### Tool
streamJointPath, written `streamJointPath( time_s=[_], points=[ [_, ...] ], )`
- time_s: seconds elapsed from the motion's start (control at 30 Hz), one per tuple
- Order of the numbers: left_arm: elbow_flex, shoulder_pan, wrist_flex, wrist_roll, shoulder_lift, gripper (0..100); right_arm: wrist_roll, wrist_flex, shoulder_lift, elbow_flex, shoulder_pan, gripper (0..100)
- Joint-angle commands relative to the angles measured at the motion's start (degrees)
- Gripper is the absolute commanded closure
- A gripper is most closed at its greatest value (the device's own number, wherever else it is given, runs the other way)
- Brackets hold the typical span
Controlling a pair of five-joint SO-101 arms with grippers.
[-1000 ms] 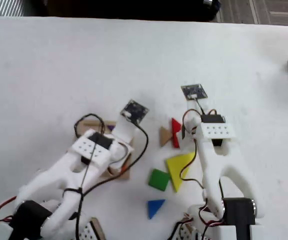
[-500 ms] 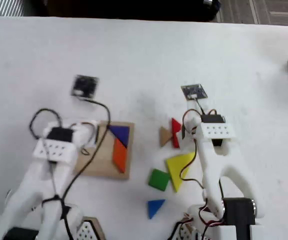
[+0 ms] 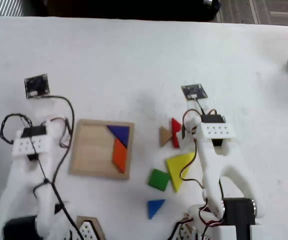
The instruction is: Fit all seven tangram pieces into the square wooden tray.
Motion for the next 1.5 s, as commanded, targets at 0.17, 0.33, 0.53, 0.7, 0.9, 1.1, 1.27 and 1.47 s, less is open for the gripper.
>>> streamJointPath(
  time_s=[0.17,0.33,0.53,0.7,0.9,1.1,1.27,1.47],
  points=[
    [-15.6,-0.4,8.4,-6.2,17.4,83,0.5,-0.9,-2.5,-0.4,-0.2,98.0],
    [-17.9,-0.4,9.6,-6.2,20.9,78,0.5,-0.9,-2.5,-0.4,-0.2,98.1],
    [-16.8,2.7,10.2,-6.4,20.9,80,0.5,-0.9,-2.5,-0.4,-0.2,98.1],
    [-16.3,8.6,14.2,-6.2,20.9,81,0.5,-0.9,-2.6,-0.4,-0.2,98.1],
    [-17.6,8.7,14.5,-6.2,20.0,85,0.5,-0.9,-2.6,-0.4,-0.2,98.1],
    [-12.3,8.3,11.5,-6.2,12.2,85,0.5,-0.9,-2.6,-0.4,-0.4,98.1],
    [-4.4,9.5,7.8,-6.5,1.9,85,0.5,-0.9,-2.5,-0.4,-0.6,98.1],
    [-1.1,14.6,6.2,-6.5,0.7,85,0.5,-0.9,-2.5,-0.3,-0.6,98.1]
  ],
)
